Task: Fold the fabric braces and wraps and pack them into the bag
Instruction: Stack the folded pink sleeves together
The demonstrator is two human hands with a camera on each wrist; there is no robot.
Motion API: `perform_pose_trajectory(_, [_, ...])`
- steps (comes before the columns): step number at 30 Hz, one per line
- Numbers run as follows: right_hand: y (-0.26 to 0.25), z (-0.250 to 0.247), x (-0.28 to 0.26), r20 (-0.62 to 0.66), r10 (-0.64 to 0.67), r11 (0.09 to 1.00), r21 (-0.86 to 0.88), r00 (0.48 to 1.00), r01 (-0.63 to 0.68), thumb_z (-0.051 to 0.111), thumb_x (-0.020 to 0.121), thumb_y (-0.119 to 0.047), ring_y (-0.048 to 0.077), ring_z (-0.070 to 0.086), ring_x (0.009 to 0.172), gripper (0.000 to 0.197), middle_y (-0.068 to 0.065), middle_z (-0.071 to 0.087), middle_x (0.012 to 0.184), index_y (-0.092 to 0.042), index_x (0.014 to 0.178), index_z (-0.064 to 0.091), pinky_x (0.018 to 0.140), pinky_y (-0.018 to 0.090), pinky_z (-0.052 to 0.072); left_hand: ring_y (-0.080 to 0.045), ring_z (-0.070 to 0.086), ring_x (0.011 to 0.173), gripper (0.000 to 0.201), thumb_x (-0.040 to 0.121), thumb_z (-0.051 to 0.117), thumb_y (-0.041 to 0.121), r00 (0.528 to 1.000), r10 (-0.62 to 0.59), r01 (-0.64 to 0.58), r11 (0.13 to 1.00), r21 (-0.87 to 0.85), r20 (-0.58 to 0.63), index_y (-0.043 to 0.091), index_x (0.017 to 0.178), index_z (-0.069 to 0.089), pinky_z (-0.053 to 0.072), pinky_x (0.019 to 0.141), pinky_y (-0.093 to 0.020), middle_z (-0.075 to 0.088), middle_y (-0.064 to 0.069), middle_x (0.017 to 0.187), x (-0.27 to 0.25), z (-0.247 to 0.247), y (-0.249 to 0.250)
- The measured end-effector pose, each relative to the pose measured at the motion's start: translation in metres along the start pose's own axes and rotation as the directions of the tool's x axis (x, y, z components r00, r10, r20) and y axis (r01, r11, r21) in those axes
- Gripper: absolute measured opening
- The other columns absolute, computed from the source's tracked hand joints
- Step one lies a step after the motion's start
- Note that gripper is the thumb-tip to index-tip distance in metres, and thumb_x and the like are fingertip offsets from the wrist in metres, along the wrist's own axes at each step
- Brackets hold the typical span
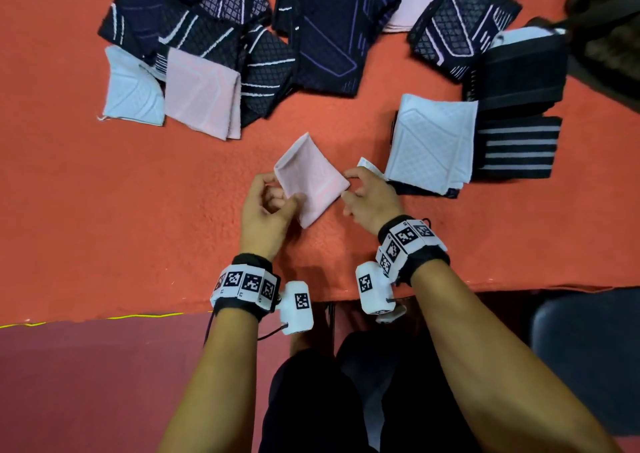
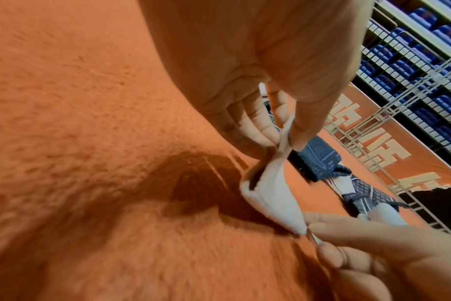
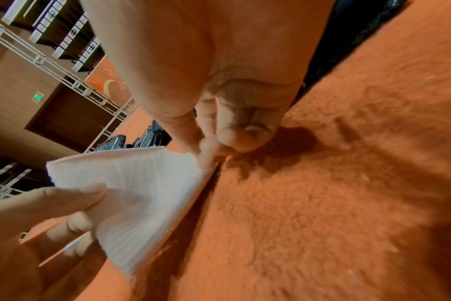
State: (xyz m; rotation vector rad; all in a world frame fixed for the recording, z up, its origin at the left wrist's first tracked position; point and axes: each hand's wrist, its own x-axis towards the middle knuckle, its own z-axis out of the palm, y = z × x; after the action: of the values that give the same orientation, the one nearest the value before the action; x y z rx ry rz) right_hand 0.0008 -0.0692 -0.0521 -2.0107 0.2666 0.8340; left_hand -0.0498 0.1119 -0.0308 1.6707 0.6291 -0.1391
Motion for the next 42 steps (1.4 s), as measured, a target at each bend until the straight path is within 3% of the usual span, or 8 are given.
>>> perform_pose_trajectory(5, [0.001,0.006,-0.004,0.086,0.01,0.99,0.14,0.996,-0.022,0.059,0.092,-0.014,0.007,0.068,0.06,0.043,-0.001,0.074,0.092,-0.029,0.131,0.05,0.058,0.023,0.05,0.003,0.048,0.063,0.034,0.08,0.063,-0.015,0.997,0.032,-0.035,0.999,0.04,0.069,0.019,0.076,0.058,0.041,0.065,-0.012,0.054,0.019,0.064,-0.005,0.0,0.004])
perform_pose_trajectory(13, [0.004,-0.001,-0.007,0.019,-0.003,0.985,0.173,1.0,0.0,0.052,0.092,-0.009,0.02,0.072,0.079,0.029,0.001,0.072,0.096,-0.031,0.111,0.057,0.06,0.031,0.058,-0.017,0.062,0.097,0.031,0.066,0.06,-0.005,0.954,-0.067,0.084,0.996,-0.044,0.292,0.026,0.063,0.066,0.045,0.082,-0.03,0.071,-0.004,0.105,-0.009,0.003,0.001])
perform_pose_trajectory(22, [0.022,-0.023,-0.021,0.035,-0.041,0.983,0.178,0.999,0.034,0.043,0.095,0.005,0.016,0.066,0.085,0.044,0.001,0.072,0.106,-0.023,0.103,0.075,0.064,0.024,0.057,-0.025,0.064,0.111,0.025,0.075,0.05,0.0,0.92,-0.167,0.175,0.984,0.009,0.355,0.012,0.079,0.071,0.044,0.101,-0.033,0.072,-0.014,0.112,-0.016,-0.012,-0.014])
perform_pose_trajectory(28, [0.028,-0.033,-0.019,0.01,-0.025,0.999,0.023,1.0,0.025,0.043,0.094,0.0,0.033,0.068,0.094,0.046,0.004,0.076,0.097,-0.029,0.087,0.078,0.089,0.043,0.056,-0.014,0.065,0.089,0.031,0.085,0.044,-0.006,0.933,-0.269,0.273,0.962,0.017,0.24,0.011,0.089,0.07,0.05,0.08,-0.026,0.072,-0.007,0.103,-0.016,-0.013,-0.021])
perform_pose_trajectory(31, [0.023,-0.036,-0.019,0.006,-0.048,0.999,-0.005,0.999,0.048,0.05,0.096,-0.006,0.023,0.068,0.092,0.034,-0.001,0.074,0.098,-0.024,0.091,0.078,0.087,0.032,0.055,-0.012,0.065,0.088,0.029,0.09,0.055,0.002,0.955,-0.228,0.201,0.967,0.153,0.187,0.025,0.096,0.072,0.05,0.081,-0.029,0.068,-0.001,0.103,-0.01,-0.015,-0.032])
perform_pose_trajectory(35, [0.016,-0.032,-0.02,-0.038,-0.135,0.989,-0.068,0.99,0.132,0.06,0.092,-0.008,-0.004,0.058,0.073,0.023,-0.023,0.062,0.076,-0.019,0.096,0.08,0.071,0.003,0.039,-0.035,0.066,0.096,0.036,0.073,0.062,0.026,0.984,-0.169,0.149,0.958,0.247,0.063,0.043,0.104,0.069,0.055,0.091,-0.051,0.057,-0.022,0.116,0.0,-0.024,-0.042])
perform_pose_trajectory(38, [0.012,-0.026,-0.019,-0.038,-0.126,0.99,-0.063,0.991,0.124,0.063,0.091,-0.008,-0.006,0.052,0.062,0.02,-0.024,0.052,0.056,-0.018,0.097,0.08,0.07,0.005,0.038,-0.029,0.068,0.094,0.037,0.074,0.064,0.025,0.987,-0.149,0.131,0.961,0.244,0.059,0.042,0.107,0.067,0.056,0.09,-0.047,0.058,-0.016,0.117,0.002,-0.023,-0.036])
perform_pose_trajectory(42, [0.003,-0.009,-0.016,0.119,-0.112,0.991,-0.055,0.987,0.119,0.06,0.092,-0.01,-0.004,0.057,0.072,0.024,-0.023,0.061,0.083,-0.021,0.105,0.077,0.081,0.012,0.046,-0.025,0.063,0.071,0.025,0.09,0.063,0.008,0.966,-0.214,0.177,0.957,0.229,0.147,0.027,0.105,0.069,0.052,0.07,-0.041,0.062,-0.006,0.078,-0.001,-0.013,-0.031])
